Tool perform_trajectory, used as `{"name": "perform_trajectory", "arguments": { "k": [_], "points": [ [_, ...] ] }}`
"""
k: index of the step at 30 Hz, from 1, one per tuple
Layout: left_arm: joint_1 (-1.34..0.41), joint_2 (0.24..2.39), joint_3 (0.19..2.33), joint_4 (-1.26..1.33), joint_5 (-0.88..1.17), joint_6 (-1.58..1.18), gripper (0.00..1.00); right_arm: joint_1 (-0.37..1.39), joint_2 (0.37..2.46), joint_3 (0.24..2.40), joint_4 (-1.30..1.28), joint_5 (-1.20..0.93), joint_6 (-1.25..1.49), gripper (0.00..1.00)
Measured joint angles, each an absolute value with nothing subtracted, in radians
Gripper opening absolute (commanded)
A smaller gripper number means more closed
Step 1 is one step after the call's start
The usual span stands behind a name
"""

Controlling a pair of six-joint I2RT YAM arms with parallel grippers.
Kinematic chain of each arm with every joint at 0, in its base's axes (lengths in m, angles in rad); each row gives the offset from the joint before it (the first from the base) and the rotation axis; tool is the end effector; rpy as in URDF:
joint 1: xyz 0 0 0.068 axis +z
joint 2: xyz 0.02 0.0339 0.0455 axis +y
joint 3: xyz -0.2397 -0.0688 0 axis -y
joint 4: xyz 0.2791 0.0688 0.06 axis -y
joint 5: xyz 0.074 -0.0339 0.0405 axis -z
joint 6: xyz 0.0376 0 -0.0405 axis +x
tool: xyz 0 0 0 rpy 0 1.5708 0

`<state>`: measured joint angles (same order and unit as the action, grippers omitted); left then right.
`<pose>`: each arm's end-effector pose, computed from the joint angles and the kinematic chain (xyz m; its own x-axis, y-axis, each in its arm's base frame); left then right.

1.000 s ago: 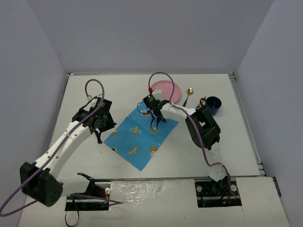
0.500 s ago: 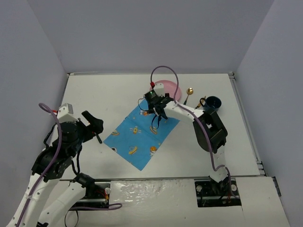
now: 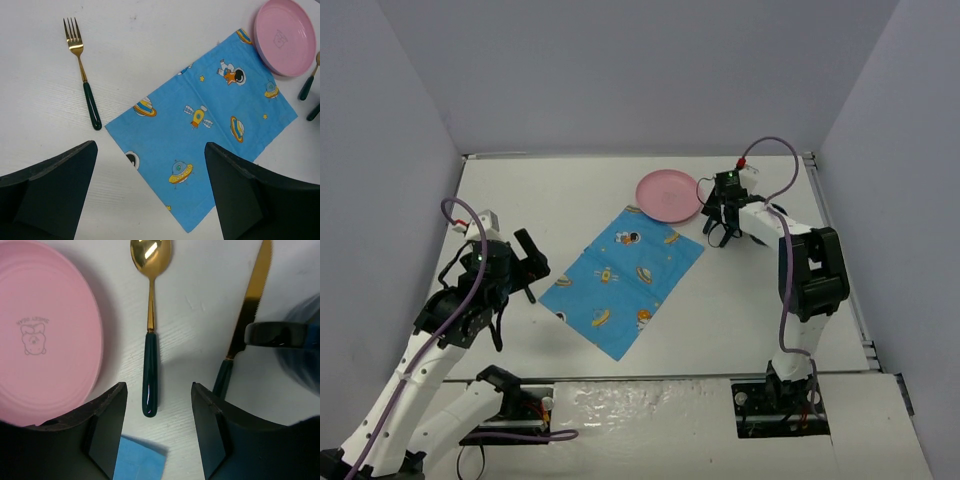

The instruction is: Set the dinner table for one person

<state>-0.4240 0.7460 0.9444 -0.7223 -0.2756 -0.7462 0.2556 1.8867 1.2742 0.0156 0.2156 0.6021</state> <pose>0.1876 -0.0734 0.3349 -0.4578 -0.5101 -0.7282 -0.1765 0.8549 -0.4878 0.4364 0.1057 0.1677 -0.4911 0.4435 -0.7497 0.2456 0.8963 0.3693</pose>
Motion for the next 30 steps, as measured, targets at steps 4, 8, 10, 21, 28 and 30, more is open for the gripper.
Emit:
{"name": "perform_trajectory", "arguments": {
  "k": [4, 8, 10, 21, 28, 30],
  "points": [
    [-0.424, 0.734, 0.938, -0.723, -0.284, -0.737, 0.87, 0.230, 1.920, 1.184, 0.108, 0.049, 0.683, 0.52],
    [-0.424, 0.729, 0.938, -0.725, -0.295, -0.735, 0.87, 0.237, 1.940, 1.181, 0.188, -0.066, 0.723, 0.52],
    [-0.424, 0.729, 0.938, -0.725, -0.298, -0.735, 0.87, 0.242, 1.940, 1.181, 0.238, -0.100, 0.736, 0.52],
    [-0.424, 0.749, 0.935, -0.721, -0.298, -0.732, 0.87, 0.244, 1.993, 1.209, 0.324, -0.186, 0.761, 0.49],
    [-0.424, 0.776, 0.935, -0.721, -0.307, -0.731, 0.87, 0.244, 2.082, 1.254, 0.374, -0.229, 0.787, 0.27],
    [-0.424, 0.778, 0.935, -0.720, -0.309, -0.731, 0.87, 0.244, 2.102, 1.266, 0.386, -0.242, 0.790, 0.02]
  ]
}}
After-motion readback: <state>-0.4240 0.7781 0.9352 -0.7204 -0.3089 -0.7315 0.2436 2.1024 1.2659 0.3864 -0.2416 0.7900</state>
